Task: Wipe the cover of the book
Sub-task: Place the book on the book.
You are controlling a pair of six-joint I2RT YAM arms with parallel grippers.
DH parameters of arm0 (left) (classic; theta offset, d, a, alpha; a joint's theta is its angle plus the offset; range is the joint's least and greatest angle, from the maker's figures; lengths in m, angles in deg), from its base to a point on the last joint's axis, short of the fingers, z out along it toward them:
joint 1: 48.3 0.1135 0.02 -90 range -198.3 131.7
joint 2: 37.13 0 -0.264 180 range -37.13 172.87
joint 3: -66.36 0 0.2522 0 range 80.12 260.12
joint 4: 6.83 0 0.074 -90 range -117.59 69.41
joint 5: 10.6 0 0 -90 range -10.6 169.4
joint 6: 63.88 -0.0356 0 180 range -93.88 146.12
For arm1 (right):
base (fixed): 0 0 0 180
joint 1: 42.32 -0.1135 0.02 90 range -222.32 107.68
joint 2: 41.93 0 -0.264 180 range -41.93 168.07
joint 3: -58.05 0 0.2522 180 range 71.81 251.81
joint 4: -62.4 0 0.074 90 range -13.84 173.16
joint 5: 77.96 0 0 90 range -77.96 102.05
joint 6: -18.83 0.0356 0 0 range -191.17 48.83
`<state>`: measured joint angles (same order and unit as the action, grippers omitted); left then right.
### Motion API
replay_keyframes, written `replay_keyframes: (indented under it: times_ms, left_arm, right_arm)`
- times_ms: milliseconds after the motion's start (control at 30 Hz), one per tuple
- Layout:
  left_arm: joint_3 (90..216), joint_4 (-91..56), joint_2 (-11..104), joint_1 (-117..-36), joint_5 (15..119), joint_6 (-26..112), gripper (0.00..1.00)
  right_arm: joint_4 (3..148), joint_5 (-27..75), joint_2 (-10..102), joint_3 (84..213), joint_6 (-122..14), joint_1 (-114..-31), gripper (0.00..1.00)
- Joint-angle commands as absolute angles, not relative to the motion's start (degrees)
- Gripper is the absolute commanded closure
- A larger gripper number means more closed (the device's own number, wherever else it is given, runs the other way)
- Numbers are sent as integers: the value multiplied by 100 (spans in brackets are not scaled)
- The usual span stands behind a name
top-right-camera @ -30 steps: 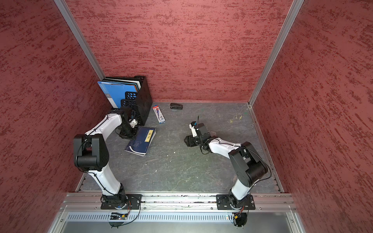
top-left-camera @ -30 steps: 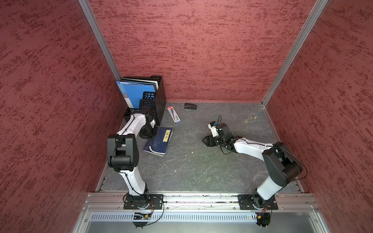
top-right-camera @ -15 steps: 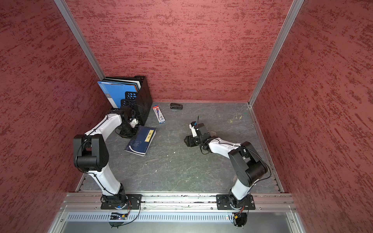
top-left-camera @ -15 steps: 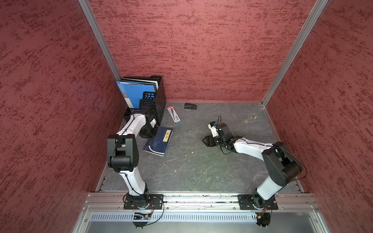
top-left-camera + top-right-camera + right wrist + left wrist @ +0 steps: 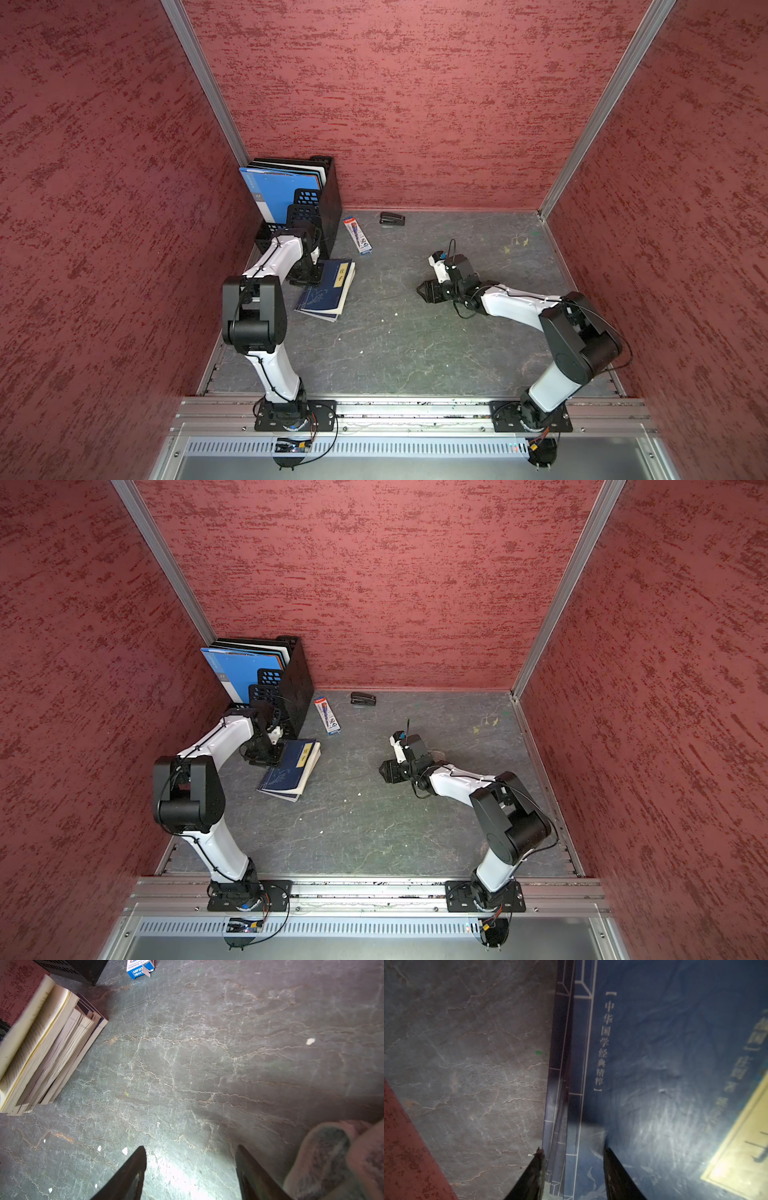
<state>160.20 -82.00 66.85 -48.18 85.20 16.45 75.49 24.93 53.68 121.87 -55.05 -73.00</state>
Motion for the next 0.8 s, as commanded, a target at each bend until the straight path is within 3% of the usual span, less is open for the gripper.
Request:
replay_keyframes:
  times_ms: [0, 100, 400, 767]
  left_arm:
    - [15961, -8057, 6525, -4948, 8865, 1687, 31]
    - [15872, -7970, 6135, -5089, 8781, 1802, 21]
    - [15077, -7388, 4956, -5573, 7197, 2627, 12]
    - [14742, -7269, 5318, -6245, 7759, 3040, 12]
  right_arm:
    - [7439, 2462, 5211, 12129, -5495, -7328, 32]
    - [7453, 2450, 5198, 12153, -5500, -7326, 32]
    - [7563, 2303, 5283, 12253, -5561, -7326, 32]
    - [7642, 2321, 5375, 12347, -5561, -7326, 32]
